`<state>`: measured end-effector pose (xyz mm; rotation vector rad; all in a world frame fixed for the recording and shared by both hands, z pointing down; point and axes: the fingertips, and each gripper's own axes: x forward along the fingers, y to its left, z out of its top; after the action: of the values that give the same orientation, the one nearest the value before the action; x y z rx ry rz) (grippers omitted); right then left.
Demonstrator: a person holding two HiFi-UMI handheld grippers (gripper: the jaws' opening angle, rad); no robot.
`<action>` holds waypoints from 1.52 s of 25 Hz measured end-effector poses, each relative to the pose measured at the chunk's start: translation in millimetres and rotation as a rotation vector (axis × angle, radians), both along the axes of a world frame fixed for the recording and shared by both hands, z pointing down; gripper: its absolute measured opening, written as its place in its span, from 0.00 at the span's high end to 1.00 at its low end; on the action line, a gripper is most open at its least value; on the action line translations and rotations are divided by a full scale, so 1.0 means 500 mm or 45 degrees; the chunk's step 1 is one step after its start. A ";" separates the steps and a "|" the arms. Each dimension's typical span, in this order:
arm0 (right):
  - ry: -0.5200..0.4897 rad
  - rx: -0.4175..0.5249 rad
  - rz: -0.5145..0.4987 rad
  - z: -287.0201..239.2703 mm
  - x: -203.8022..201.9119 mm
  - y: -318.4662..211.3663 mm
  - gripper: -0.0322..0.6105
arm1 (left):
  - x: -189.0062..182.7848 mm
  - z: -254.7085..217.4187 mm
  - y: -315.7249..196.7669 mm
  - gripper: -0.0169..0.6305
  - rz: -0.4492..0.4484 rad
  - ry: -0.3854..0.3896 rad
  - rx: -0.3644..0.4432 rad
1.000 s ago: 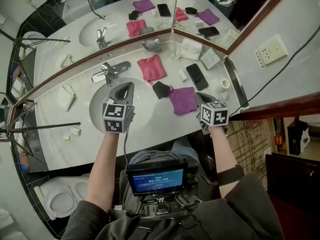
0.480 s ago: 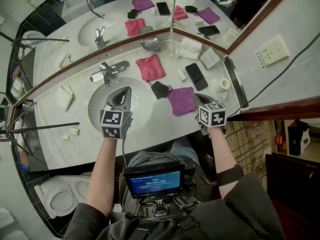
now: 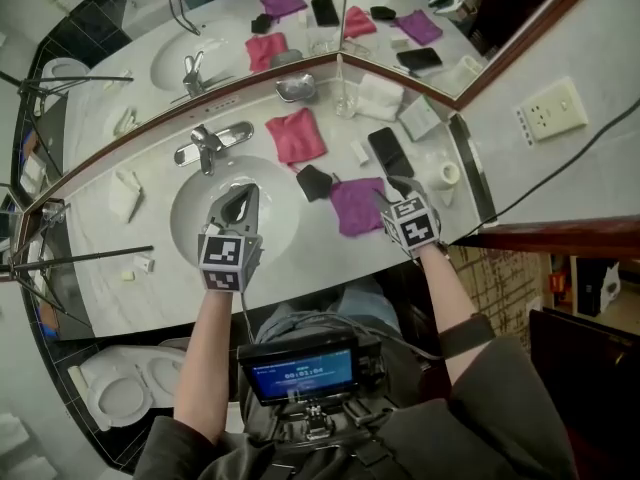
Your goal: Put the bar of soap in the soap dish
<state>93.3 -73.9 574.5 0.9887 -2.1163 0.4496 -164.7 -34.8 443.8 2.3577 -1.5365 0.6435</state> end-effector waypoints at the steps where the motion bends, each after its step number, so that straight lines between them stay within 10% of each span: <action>1: 0.021 -0.004 -0.044 0.002 -0.009 -0.009 0.63 | 0.004 0.002 -0.001 0.97 -0.001 -0.006 -0.003; 9: 0.541 0.202 -0.833 0.080 -0.033 -0.110 0.41 | 0.028 0.034 -0.011 0.97 -0.033 -0.030 -0.050; 19: 0.749 0.180 -1.373 0.201 -0.076 -0.183 0.36 | 0.052 0.105 -0.012 0.97 -0.124 -0.012 -0.122; 38: 0.808 0.021 -1.604 0.274 -0.089 -0.181 0.45 | 0.060 0.135 -0.007 0.97 -0.224 0.007 -0.149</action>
<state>48.6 -164.5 711.3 -0.2997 -1.7103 -0.4614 -134.8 -38.3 511.5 2.1096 -1.6338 0.6652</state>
